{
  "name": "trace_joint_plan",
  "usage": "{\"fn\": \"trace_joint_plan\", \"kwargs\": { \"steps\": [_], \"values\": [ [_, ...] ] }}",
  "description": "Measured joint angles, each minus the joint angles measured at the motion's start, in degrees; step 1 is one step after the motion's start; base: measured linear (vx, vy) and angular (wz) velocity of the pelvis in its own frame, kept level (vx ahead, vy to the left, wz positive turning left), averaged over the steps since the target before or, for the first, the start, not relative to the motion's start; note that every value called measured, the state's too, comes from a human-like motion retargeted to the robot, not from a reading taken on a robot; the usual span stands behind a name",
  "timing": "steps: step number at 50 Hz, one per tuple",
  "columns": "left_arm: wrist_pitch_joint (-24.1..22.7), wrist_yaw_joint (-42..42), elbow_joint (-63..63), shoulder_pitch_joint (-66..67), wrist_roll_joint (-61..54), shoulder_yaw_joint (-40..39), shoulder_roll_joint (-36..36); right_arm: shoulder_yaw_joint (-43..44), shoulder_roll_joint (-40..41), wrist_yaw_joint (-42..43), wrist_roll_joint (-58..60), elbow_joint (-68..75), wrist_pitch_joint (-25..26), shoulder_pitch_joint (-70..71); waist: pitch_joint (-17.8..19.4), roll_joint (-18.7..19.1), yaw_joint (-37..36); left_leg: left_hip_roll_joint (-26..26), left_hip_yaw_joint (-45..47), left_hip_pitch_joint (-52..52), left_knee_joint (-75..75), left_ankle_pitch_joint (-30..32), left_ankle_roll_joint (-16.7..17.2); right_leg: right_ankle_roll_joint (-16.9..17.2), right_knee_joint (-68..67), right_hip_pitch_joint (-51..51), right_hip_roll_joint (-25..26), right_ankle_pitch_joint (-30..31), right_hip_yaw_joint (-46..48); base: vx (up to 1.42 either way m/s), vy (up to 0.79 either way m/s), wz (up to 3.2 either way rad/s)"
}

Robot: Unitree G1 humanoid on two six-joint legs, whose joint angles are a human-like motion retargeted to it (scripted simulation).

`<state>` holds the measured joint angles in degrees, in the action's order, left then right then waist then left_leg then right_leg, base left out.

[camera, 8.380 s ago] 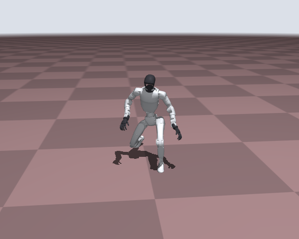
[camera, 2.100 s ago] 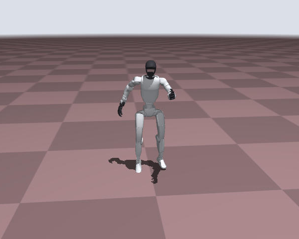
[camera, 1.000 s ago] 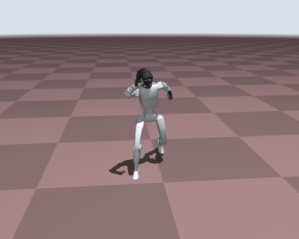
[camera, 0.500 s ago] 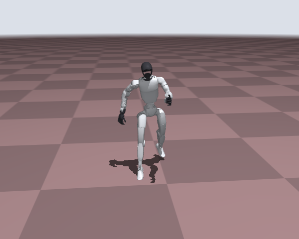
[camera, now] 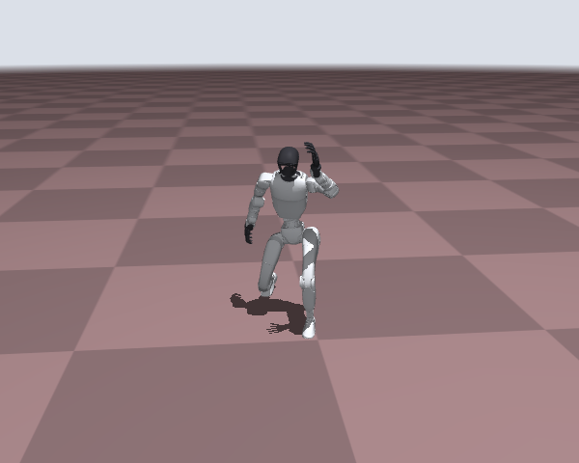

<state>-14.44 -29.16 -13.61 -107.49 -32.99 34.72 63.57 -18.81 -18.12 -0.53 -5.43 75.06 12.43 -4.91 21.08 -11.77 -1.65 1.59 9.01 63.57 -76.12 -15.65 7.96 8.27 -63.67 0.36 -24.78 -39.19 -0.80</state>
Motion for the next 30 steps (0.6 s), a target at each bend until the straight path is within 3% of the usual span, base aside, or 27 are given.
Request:
{"fn": "trace_joint_plan", "kwargs": {
  "steps": [3,5,8,10,12,13,15,17,20,22,23,25,27,28,30],
  "values": [
    [-0.6,1.3,8.3,33.0,-1.3,-18.6,-9.2,0.6,2.5,3.0,-3.8,2.7,-1.8,16.0,-2.6,2.1,-0.1,-2.3,-1.7,-3.2,2.8,-0.1,2.7,0.8,8.9,7.1,1.2,3.1,4.7,0.22,0.01,0.58],
    [-0.9,1.4,13.4,56.7,-2.0,-27.0,-18.1,0.5,3.4,5.0,-4.6,3.2,-2.0,26.8,-5.9,3.0,-3.7,-1.3,-1.3,-9.0,9.7,1.4,4.0,1.1,19.9,10.9,2.4,10.8,4.4,0.35,0.00,-0.74],
    [-1.0,5.1,15.7,93.1,3.3,-35.6,-31.7,1.9,4.5,17.1,-1.2,-0.1,-3.8,42.7,-10.1,5.2,-10.9,1.2,-1.3,-24.5,31.5,10.9,5.7,1.9,38.4,14.8,6.2,38.4,1.1,0.37,0.02,-1.30],
    [0.6,10.9,8.7,111.8,9.0,-38.3,-37.8,2.7,3.8,24.0,0.4,-6.3,-6.1,52.0,-12.6,7.8,-15.4,2.6,-3.7,-37.9,54.5,24.2,7.0,3.0,47.6,15.3,10.1,54.5,0.5,0.29,0.10,-0.84],
    [4.9,18.2,-4.5,124.1,14.7,-39.0,-41.6,2.1,0.0,28.4,1.3,-15.7,-8.4,59.4,-14.2,9.7,-17.4,1.4,-3.4,-49.4,73.5,34.3,7.0,4.9,50.0,13.9,11.6,55.1,2.3,0.21,0.31,0.33],
    [7.2,21.3,-11.9,128.8,17.7,-39.0,-42.8,1.3,-2.6,29.6,1.1,-20.6,-9.5,63.1,-15.6,10.3,-17.8,1.2,-2.3,-51.9,76.9,33.9,7.0,5.2,50.8,11.9,12.6,53.7,3.5,0.11,0.20,0.93],
    [10.2,24.5,-27.9,135.6,22.2,-38.3,-44.3,-2.4,-8.5,31.3,-0.5,-29.0,-11.3,72.9,-18.2,10.3,-17.4,2.0,-0.7,-54.7,77.3,27.3,7.0,4.6,52.9,6.1,15.8,52.4,5.1,0.02,-0.07,1.22],
    [11.1,24.9,-45.5,137.3,22.7,-36.3,-44.6,-9.1,-14.9,33.6,-3.9,-32.8,-13.1,88.1,-18.7,9.0,-15.4,1.8,-2.2,-54.9,71.4,23.1,7.0,4.0,54.1,-1.9,17.9,50.8,5.2,-0.06,-0.21,1.62],
    [11.4,27.5,-69.8,136.1,30.4,-37.5,-44.1,-22.0,-25.0,33.4,-9.5,-35.5,-15.8,111.1,-18.0,6.2,-10.7,-1.4,-6.3,-53.2,57.7,25.2,7.0,4.7,54.8,-14.2,16.7,46.9,4.9,-0.07,-0.08,2.40],
    [11.1,26.0,-72.3,138.1,34.2,-34.0,-41.6,-34.0,-32.5,39.5,-8.1,-35.2,-14.5,125.9,-16.1,5.0,-8.3,-2.4,-7.4,-53.8,49.0,26.6,7.0,5.2,56.5,-20.1,13.9,44.5,5.9,-0.01,0.03,2.76],
    [11.1,26.7,-70.4,141.1,35.7,-33.5,-39.8,-40.7,-35.6,38.6,-5.2,-34.9,-12.2,132.1,-16.2,4.7,-6.9,-2.0,-7.7,-54.8,45.9,27.1,7.0,5.6,57.5,-22.8,12.5,43.0,7.2,0.04,0.05,2.60],
    [10.5,28.2,-60.7,147.7,29.2,-29.8,-35.2,-51.7,-39.2,43.4,-10.9,-35.3,-15.2,142.6,-15.7,4.7,-5.3,0.2,-7.5,-57.8,43.3,28.7,7.0,6.7,59.2,-27.9,10.2,39.6,11.6,0.03,0.04,2.31],
    [9.3,29.4,-55.4,152.1,23.0,-34.3,-31.6,-59.1,-42.2,42.7,-11.9,-35.9,-17.2,150.5,-15.2,4.9,-4.8,1.9,-8.0,-63.1,46.8,30.1,7.0,6.7,56.1,-33.9,8.7,36.0,15.9,-0.01,-0.06,1.74],
    [9.3,28.8,-54.9,153.1,16.8,-37.5,-30.9,-60.8,-42.4,42.4,-12.1,-36.4,-16.6,152.7,-15.6,5.9,-4.4,3.3,-10.5,-64.9,48.6,30.3,7.0,6.7,57.4,-36.0,10.7,39.9,16.3,-0.03,-0.15,1.31],
    [9.7,28.1,-55.4,154.7,8.5,-45.4,-30.5,-61.4,-42.3,42.1,-12.1,-38.7,-15.8,156.0,-16.3,9.4,-3.2,9.1,-15.1,-69.0,50.9,22.7,7.0,6.7,52.4,-41.6,12.6,50.4,16.7,-0.04,-0.15,1.20]
  ]
}}
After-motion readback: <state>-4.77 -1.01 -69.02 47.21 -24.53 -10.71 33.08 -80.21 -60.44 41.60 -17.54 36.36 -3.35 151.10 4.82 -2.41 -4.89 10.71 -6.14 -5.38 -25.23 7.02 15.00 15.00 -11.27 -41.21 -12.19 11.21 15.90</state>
